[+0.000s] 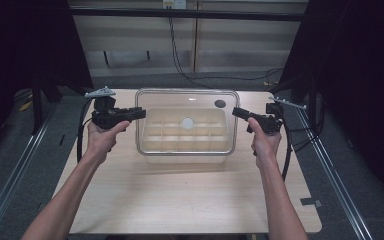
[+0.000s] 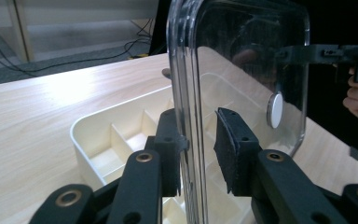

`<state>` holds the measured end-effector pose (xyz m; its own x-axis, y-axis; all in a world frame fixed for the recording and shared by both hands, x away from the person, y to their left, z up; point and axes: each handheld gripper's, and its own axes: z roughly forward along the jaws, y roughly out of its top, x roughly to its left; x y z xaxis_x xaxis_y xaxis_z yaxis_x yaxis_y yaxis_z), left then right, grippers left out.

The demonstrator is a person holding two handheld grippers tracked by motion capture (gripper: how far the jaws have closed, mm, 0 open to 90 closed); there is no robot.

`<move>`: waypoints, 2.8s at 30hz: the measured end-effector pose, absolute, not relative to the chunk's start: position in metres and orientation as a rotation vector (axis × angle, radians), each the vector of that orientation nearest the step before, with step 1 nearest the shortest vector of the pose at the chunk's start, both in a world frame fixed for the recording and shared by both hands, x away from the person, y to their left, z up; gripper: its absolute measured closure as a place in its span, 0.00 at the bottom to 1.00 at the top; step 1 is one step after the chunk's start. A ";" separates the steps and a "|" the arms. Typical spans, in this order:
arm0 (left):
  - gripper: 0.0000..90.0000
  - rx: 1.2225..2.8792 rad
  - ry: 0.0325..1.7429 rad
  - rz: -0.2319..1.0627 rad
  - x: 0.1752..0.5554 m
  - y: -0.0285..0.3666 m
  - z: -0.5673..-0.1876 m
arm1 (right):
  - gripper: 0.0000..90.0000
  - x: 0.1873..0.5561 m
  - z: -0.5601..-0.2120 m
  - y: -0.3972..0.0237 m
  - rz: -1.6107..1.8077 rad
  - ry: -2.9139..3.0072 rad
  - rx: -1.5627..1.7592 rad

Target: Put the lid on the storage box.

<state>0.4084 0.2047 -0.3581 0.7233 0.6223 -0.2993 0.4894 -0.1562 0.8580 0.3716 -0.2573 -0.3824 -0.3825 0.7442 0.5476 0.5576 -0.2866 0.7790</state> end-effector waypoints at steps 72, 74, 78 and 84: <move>0.53 1.845 1.039 0.011 0.473 0.196 -0.432 | 0.77 0.427 -0.437 -0.248 1.622 1.795 1.781; 0.53 1.848 1.036 0.008 0.473 0.197 -0.433 | 0.77 0.428 -0.439 -0.248 1.622 1.798 1.784; 0.54 1.874 1.039 0.014 0.474 0.199 -0.434 | 0.76 0.429 -0.442 -0.247 1.600 1.796 1.796; 0.58 1.888 1.049 0.004 0.474 0.203 -0.438 | 0.76 0.430 -0.448 -0.245 1.563 1.785 1.816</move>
<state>0.4742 0.2032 -0.4382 0.6332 0.6619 -0.4012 0.6586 -0.1883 0.7286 0.4301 -0.2454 -0.4478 -0.2535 0.8020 0.5408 0.6422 -0.2785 0.7141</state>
